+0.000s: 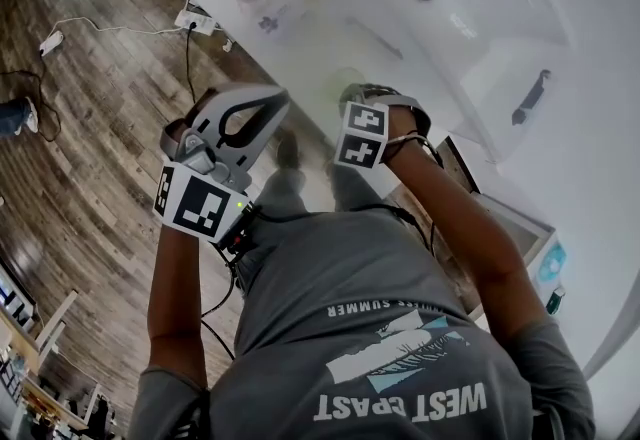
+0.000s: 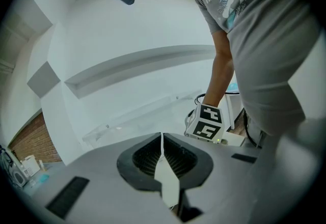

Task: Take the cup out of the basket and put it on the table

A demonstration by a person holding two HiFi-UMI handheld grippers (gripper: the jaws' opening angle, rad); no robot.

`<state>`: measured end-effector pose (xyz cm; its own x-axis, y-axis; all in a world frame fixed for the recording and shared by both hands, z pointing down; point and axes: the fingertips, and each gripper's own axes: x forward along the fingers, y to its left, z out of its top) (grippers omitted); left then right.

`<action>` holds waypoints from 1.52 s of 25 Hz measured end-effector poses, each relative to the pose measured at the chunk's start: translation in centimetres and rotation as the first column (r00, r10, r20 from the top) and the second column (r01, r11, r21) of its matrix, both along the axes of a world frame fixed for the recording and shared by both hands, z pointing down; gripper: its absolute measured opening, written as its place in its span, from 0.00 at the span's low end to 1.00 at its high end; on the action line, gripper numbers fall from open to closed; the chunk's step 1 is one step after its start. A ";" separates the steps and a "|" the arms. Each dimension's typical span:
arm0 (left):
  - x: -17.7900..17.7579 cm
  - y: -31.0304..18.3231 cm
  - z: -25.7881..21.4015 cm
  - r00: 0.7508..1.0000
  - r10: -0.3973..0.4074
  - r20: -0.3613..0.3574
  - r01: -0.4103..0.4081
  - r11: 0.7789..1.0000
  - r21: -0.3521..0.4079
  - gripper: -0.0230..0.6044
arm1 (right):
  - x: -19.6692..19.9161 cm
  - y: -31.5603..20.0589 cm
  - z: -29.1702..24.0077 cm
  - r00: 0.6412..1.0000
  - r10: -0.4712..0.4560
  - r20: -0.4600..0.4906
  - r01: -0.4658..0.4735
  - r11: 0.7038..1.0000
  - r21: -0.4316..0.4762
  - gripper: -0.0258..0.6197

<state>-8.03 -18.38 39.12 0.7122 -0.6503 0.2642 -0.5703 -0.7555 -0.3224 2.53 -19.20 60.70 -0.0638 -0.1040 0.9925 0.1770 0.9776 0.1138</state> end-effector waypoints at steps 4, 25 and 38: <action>-0.1 0.0 -0.1 1.000 -0.001 0.001 0.001 1.000 0.000 0.05 | -0.6 0.0 -0.4 0.999 -0.035 0.020 0.035 0.999 0.001 0.10; 0.8 -0.5 -3.4 0.997 0.077 0.003 -0.077 0.996 0.036 0.05 | -2.9 -2.2 -13.5 0.849 0.103 0.518 -0.223 0.959 0.176 0.18; 4.2 0.7 -9.5 0.981 0.195 0.015 -0.196 0.974 0.110 0.05 | -3.0 2.5 -32.7 0.450 -0.005 0.893 -0.317 0.934 0.164 0.06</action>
